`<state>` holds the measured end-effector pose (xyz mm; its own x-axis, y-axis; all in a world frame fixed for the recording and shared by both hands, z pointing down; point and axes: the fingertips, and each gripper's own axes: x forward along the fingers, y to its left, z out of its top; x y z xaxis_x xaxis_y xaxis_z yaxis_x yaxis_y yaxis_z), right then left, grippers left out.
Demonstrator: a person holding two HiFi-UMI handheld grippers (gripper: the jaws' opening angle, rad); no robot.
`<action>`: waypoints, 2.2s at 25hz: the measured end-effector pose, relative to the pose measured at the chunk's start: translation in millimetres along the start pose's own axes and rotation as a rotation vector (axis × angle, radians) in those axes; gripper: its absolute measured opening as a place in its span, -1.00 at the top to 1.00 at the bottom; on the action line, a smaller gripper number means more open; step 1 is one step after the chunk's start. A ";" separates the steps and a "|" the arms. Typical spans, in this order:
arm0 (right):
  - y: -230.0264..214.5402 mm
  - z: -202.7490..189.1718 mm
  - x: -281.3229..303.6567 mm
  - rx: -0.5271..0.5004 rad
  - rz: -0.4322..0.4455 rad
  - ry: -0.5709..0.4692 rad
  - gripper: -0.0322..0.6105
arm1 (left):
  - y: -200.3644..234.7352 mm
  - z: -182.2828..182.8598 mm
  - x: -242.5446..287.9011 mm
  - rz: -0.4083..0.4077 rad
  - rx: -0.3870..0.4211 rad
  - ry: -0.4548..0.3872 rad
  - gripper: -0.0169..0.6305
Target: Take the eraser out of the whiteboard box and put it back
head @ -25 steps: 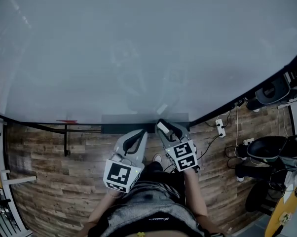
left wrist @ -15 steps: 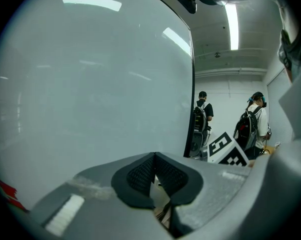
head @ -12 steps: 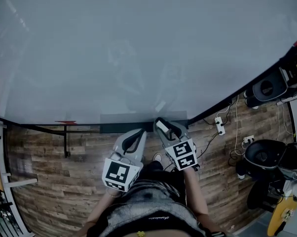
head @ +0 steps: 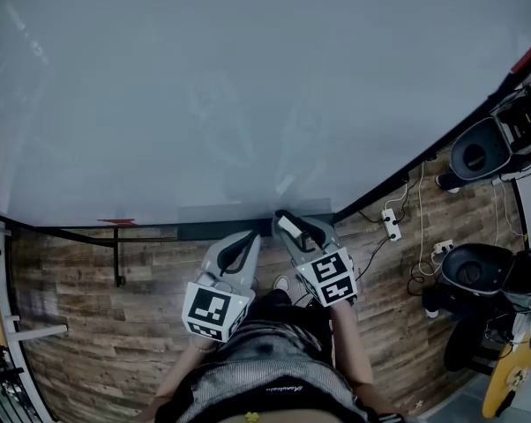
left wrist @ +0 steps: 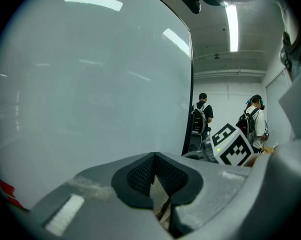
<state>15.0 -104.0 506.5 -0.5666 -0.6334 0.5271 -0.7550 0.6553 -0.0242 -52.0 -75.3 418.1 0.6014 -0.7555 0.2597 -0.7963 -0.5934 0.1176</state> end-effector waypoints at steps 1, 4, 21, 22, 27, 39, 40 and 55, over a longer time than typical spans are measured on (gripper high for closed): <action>-0.1 1.0 -1.8 -0.001 0.000 -0.001 0.41 | -0.6 -0.1 0.2 0.000 0.002 0.001 0.94; 2.8 4.6 -4.8 -0.004 0.003 -0.005 0.41 | -0.2 -2.5 -1.1 -0.002 0.003 -0.002 0.94; 8.9 37.6 -33.0 -0.027 0.014 -0.035 0.41 | 1.4 -13.3 1.9 -0.004 -0.013 0.005 0.94; 8.5 40.6 -35.5 -0.031 0.014 -0.037 0.41 | 1.3 -12.9 2.5 -0.004 -0.012 0.006 0.94; 16.5 54.2 -49.6 -0.029 0.024 -0.055 0.41 | 2.0 -13.8 -2.7 -0.002 -0.012 0.004 0.94; 22.9 75.7 -72.9 -0.034 0.039 -0.082 0.41 | -3.0 -23.8 -5.4 -0.005 -0.021 0.014 0.94; 23.8 78.5 -75.1 -0.034 0.042 -0.086 0.41 | -3.5 -24.1 -6.1 -0.006 -0.021 0.014 0.94; 33.8 122.0 -100.5 -0.066 0.096 -0.124 0.41 | -10.2 -28.5 -11.5 -0.018 -0.031 0.018 0.94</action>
<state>6.2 -68.5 349.1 -0.6747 -0.6098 0.4158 -0.6743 0.7384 -0.0113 -52.7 -52.7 441.3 0.6145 -0.7397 0.2743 -0.7872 -0.5977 0.1520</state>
